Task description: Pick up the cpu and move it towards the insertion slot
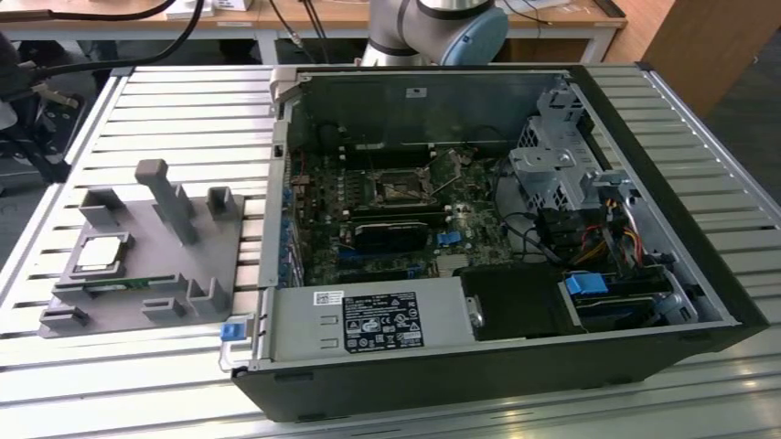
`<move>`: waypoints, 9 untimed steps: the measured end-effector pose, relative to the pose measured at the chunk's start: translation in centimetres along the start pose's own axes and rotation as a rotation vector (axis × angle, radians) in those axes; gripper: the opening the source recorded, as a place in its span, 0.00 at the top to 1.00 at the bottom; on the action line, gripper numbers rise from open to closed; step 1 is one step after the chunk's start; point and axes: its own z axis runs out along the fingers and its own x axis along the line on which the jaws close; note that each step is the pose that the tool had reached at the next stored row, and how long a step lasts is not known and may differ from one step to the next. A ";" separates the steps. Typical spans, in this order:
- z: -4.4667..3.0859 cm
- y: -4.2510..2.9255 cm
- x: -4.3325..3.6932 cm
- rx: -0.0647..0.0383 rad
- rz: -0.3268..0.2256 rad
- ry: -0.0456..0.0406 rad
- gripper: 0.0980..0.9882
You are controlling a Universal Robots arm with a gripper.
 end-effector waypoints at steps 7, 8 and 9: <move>0.56 -0.11 0.01 0.000 0.000 0.0001 0.99; 0.61 -0.12 0.01 0.000 0.000 0.0001 0.99; 0.67 -0.13 0.01 0.000 0.000 0.0001 0.99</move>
